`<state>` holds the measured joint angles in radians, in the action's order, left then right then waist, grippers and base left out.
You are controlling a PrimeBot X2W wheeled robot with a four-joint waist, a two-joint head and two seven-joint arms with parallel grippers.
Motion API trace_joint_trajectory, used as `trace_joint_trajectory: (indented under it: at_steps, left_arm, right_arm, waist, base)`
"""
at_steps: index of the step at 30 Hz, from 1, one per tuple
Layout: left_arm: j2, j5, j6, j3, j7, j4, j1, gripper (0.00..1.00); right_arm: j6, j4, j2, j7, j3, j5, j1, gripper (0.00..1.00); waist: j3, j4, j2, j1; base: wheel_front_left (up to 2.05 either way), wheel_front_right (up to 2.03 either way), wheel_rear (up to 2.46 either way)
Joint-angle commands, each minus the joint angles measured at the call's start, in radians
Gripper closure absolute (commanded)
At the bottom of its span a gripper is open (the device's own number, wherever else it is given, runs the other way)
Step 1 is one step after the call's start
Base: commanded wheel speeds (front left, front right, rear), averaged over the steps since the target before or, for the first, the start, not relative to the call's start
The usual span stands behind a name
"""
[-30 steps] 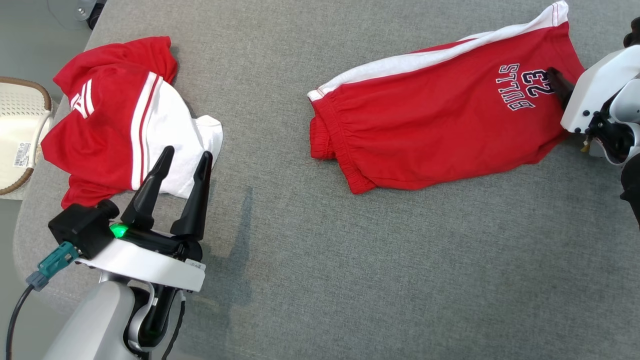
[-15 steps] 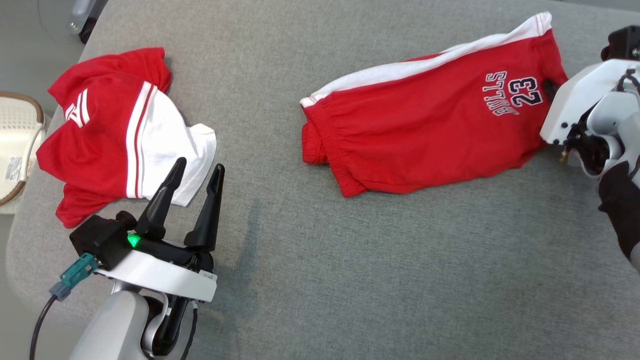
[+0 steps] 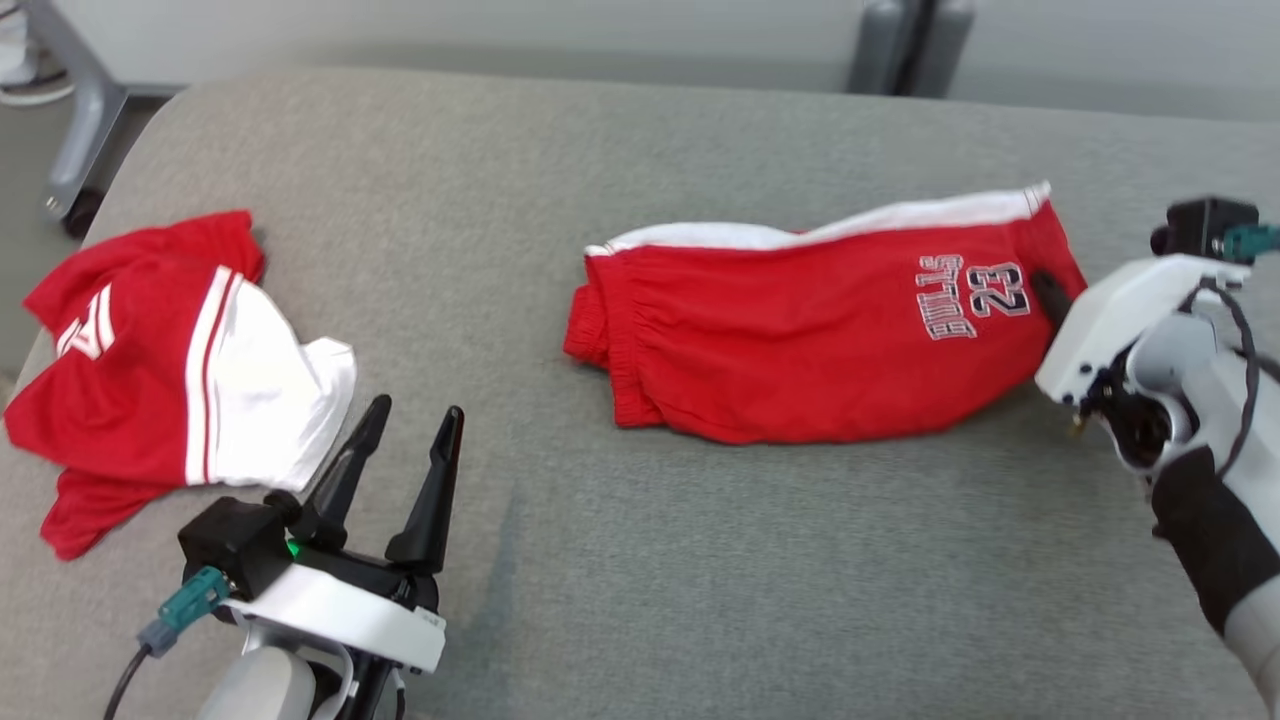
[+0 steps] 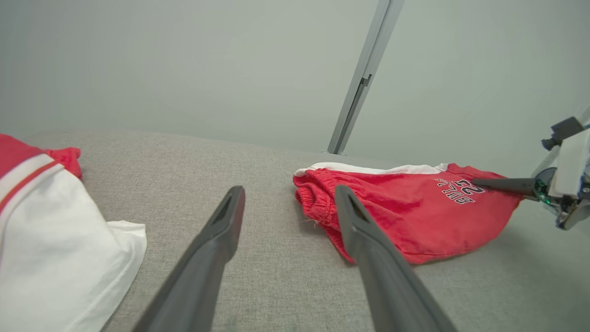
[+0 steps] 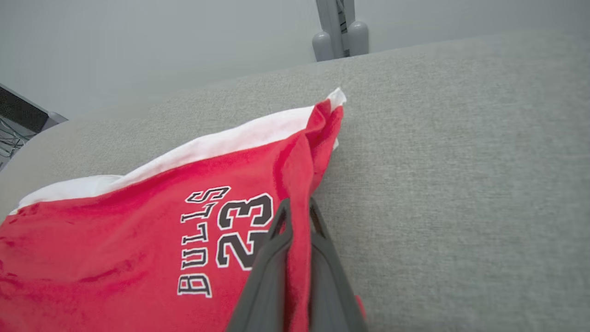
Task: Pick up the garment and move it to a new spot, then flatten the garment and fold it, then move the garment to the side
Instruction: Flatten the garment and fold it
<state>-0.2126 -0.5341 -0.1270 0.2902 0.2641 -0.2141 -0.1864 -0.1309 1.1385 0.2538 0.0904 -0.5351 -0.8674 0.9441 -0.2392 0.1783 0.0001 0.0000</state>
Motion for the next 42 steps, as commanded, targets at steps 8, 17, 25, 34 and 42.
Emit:
trace_joint_trajectory:
  at_steps: [8, 17, 25, 34, 42]
  left_arm:
    - [0.007, 0.010, -0.004, 0.004, 0.000, 0.005, 0.067, 0.00]
    - [0.017, 0.026, -0.004, 0.016, 0.000, 0.010, 0.083, 0.00]
    - [0.023, 0.028, -0.004, 0.037, 0.000, 0.000, 0.086, 0.00]
    - [0.027, 0.017, -0.004, 0.050, 0.000, -0.014, 0.084, 0.00]
    - [0.051, 0.014, -0.004, 0.056, 0.000, -0.032, 0.090, 0.00]
  right_arm:
    - [0.000, -0.092, 0.054, -0.045, -0.013, -0.097, -0.168, 1.00]
    - [0.000, -0.146, 0.102, -0.092, -0.027, -0.153, -0.251, 1.00]
    - [0.000, -0.146, 0.124, -0.114, -0.043, -0.190, -0.282, 1.00]
    - [0.000, -0.178, 0.142, -0.160, -0.057, -0.200, -0.253, 1.00]
    - [0.000, -0.230, 0.101, -0.168, -0.102, -0.173, -0.209, 1.00]
  waist:
    - [0.099, -0.116, -0.0001, 0.0000]
    - [0.119, -0.155, -0.0001, 0.0000]
    - [0.126, -0.151, -0.0001, 0.0000]
    - [0.136, -0.122, -0.0001, 0.0000]
    - [0.144, -0.070, -0.0001, 0.0000]
  base:
    - [0.00, 0.00, 0.00]
    - [0.00, 0.00, 0.00]
    - [0.00, 0.00, 0.00]
    - [0.00, 0.00, 0.00]
    - [0.00, 0.00, 0.00]
